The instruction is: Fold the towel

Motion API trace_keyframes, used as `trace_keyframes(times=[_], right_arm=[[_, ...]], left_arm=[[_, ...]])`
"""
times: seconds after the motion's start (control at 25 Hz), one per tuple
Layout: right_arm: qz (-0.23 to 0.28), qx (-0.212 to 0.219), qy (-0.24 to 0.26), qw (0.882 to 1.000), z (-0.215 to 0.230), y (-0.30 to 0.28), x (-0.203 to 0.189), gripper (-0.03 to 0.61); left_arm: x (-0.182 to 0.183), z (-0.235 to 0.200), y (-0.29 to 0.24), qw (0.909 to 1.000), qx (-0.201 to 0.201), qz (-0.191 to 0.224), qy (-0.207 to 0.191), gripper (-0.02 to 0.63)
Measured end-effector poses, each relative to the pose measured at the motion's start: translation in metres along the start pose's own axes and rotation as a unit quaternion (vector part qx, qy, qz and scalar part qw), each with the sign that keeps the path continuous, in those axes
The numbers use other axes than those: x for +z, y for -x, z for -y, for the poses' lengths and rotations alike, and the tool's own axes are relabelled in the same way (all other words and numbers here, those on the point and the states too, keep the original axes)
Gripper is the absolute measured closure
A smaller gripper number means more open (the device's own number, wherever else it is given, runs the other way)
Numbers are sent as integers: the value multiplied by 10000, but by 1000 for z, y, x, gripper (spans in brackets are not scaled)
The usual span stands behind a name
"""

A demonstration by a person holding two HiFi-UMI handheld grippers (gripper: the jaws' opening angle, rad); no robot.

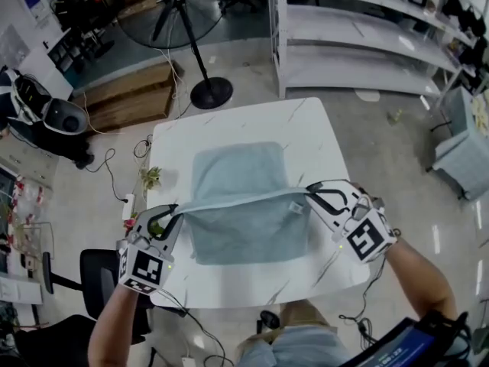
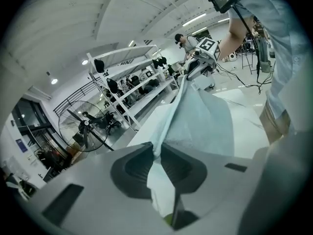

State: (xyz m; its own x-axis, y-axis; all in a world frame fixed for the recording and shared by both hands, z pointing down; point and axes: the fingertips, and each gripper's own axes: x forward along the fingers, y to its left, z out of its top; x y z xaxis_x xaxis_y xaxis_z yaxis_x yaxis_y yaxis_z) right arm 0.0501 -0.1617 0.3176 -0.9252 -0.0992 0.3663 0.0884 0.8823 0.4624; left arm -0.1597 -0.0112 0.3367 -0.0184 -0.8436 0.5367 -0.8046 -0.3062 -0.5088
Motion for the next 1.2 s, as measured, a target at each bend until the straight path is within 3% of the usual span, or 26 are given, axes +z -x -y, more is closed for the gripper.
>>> trace_keyframes(times=[0.28,0.8,1.2], right_arm=[[-146,54,-181,9997,43,-59,-28,553],[-685,357,-561,9954,63,-139,-103,552],[-832,452,-922,9912,73,-177,-137,551]], left_arm=[[-21,-41,-60,9996,-7,-181,236,561],[-82,-62,-160,9937,-317,-821,693,548],[-105,-78,-197,9851,-88,-1076,1338,546]])
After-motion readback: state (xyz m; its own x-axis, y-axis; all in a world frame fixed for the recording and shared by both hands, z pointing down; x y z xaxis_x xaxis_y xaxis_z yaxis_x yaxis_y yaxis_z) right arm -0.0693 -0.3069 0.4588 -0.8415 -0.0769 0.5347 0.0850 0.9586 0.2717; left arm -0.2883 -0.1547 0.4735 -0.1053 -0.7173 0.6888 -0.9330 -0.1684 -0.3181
